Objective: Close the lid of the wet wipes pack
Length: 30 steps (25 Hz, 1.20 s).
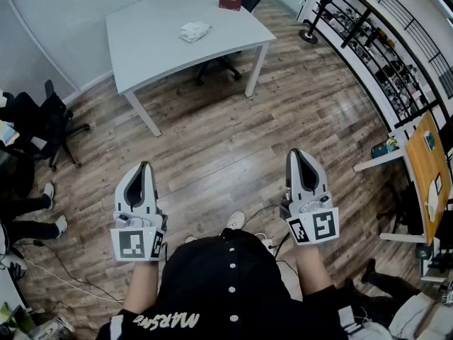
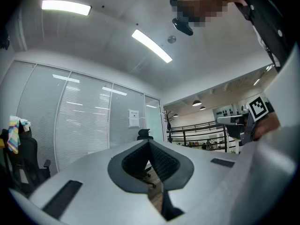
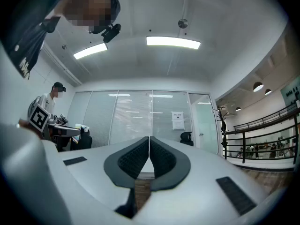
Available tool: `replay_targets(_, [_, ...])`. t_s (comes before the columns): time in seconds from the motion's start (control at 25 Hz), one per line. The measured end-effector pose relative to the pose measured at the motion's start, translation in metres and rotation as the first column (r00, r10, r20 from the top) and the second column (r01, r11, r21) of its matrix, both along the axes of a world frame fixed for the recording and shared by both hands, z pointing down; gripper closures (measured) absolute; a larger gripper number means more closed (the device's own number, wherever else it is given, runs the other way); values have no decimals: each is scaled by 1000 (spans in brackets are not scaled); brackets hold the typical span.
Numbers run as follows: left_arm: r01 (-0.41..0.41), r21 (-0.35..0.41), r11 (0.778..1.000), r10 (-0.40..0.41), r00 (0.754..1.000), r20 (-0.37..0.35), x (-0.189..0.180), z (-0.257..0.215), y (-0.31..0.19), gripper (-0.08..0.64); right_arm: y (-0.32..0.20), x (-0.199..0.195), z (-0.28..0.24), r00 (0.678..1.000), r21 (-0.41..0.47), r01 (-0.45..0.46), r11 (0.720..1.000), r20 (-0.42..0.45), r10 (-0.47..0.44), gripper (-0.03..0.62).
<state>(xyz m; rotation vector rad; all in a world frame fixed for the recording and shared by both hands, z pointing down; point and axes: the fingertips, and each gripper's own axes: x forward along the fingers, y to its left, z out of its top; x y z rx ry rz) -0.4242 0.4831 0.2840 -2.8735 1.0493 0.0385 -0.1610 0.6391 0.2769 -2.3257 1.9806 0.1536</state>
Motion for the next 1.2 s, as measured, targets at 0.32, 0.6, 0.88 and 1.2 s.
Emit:
replay_targets(0.32, [-4, 0, 1000, 4, 1000, 4, 5, -1, 4, 554, 3, 3, -2, 1000, 3, 7, 1000, 5, -7, 560])
replay_targets(0.6, [-18, -11, 1000, 18, 1000, 16, 13, 4, 5, 554, 8, 9, 0, 998, 44, -1, 999, 55, -1, 560])
replay_targets(0.88, [-13, -17, 1000, 14, 999, 33, 23, 11, 4, 555, 7, 20, 12, 999, 20, -11, 1000, 53, 10, 529])
replay_targets(1.2, [20, -18, 1000, -19, 999, 36, 51, 14, 3, 554, -2, 54, 16, 997, 19, 16, 1000, 69, -17, 364])
